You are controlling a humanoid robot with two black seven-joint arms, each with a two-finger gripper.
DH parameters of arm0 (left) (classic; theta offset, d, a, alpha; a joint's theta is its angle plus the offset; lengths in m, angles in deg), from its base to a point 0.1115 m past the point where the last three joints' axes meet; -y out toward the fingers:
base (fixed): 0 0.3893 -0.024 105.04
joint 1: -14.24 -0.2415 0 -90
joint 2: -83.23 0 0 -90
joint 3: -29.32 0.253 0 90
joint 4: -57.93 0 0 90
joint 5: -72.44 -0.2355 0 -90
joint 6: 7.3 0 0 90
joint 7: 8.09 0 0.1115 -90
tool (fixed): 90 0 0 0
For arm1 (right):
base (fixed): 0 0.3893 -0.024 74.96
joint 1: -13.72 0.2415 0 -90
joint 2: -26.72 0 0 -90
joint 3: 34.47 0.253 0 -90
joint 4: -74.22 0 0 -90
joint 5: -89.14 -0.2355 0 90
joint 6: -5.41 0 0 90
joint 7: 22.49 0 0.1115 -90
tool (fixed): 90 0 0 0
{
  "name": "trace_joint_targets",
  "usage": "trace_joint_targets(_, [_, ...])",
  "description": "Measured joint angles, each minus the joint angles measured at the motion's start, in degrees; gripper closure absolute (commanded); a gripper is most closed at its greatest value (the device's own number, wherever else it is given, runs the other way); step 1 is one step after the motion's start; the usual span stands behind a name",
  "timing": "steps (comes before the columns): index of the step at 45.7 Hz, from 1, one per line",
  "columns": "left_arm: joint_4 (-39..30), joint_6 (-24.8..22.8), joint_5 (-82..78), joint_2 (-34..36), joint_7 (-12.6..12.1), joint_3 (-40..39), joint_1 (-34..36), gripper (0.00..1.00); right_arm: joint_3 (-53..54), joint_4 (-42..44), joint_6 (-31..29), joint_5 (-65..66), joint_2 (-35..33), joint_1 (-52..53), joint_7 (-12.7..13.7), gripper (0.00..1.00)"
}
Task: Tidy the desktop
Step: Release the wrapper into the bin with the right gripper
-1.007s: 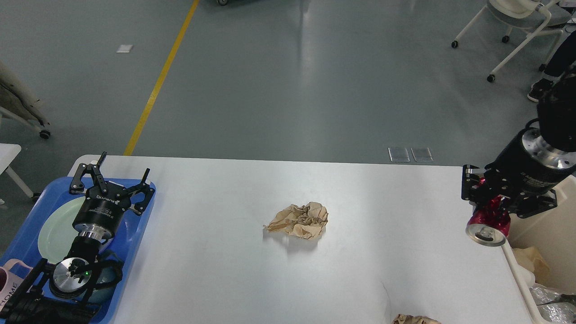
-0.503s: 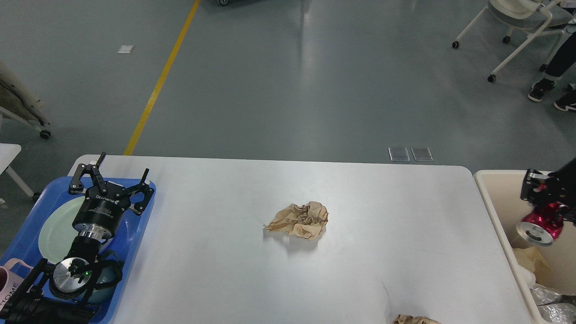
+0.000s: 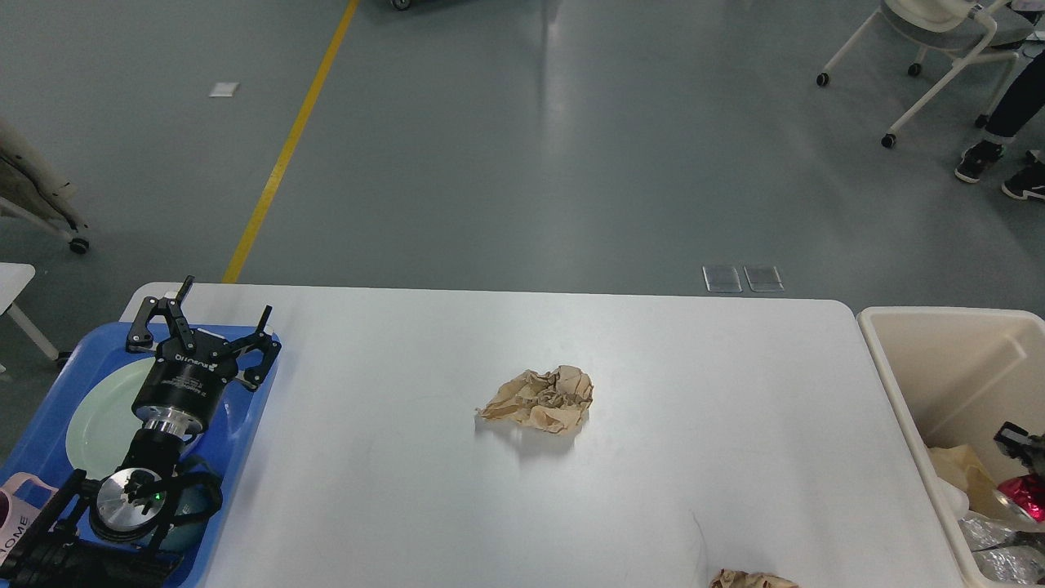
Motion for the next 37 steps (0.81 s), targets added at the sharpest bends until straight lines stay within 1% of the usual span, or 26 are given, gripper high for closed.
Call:
trace_joint_targets(4, [0.0,0.0,0.0,0.0,0.0,0.0,0.0,0.03,1.87,10.55,1.17,-0.01,5.08,-8.4,0.06,1.0])
trace_joint_targets(6, [0.0,0.0,0.0,0.0,0.0,0.0,-0.01,0.03,2.18,13.85,1.5,-0.01,6.71,-11.06,0.14,1.0])
trace_joint_targets(9, [0.0,0.0,0.0,0.0,0.0,0.0,-0.01,0.03,2.55,16.72,2.04,-0.03,8.13,-13.4,0.24,1.0])
trace_joint_targets(13, [0.0,0.0,0.0,0.0,0.0,0.0,-0.01,0.03,3.04,17.79,2.72,-0.08,8.6,-14.42,0.3,1.0])
trace_joint_targets(14, [0.0,0.0,0.0,0.0,0.0,0.0,0.0,0.03,3.28,17.88,2.85,-0.08,8.65,-14.55,0.29,0.94])
trace_joint_targets(15, [0.0,0.0,0.0,0.0,0.0,0.0,0.01,0.03,3.47,17.93,2.95,-0.08,8.67,-14.64,0.3,0.7])
trace_joint_targets(16, [0.0,0.0,0.0,0.0,0.0,0.0,0.03,0.03,3.72,17.97,3.11,-0.08,8.67,-14.77,0.3,0.42])
trace_joint_targets(17, [0.0,0.0,0.0,0.0,0.0,0.0,0.05,0.03,3.89,17.99,3.3,-0.08,8.68,-14.89,0.29,0.17])
trace_joint_targets(18, [0.0,0.0,0.0,0.0,0.0,0.0,0.06,0.03,4.02,18.01,3.58,-0.08,8.68,-15.02,0.29,0.0])
trace_joint_targets(26, [0.01,0.0,0.0,0.0,0.0,-0.08,0.07,0.03,4.2,17.71,8.77,-0.02,8.72,-16.25,-0.12,0.0])
trace_joint_targets(37, [0.01,0.0,0.0,0.0,0.0,-0.09,0.07,0.03,4.34,16.72,9.67,-0.01,8.31,-16.72,-0.32,0.0])
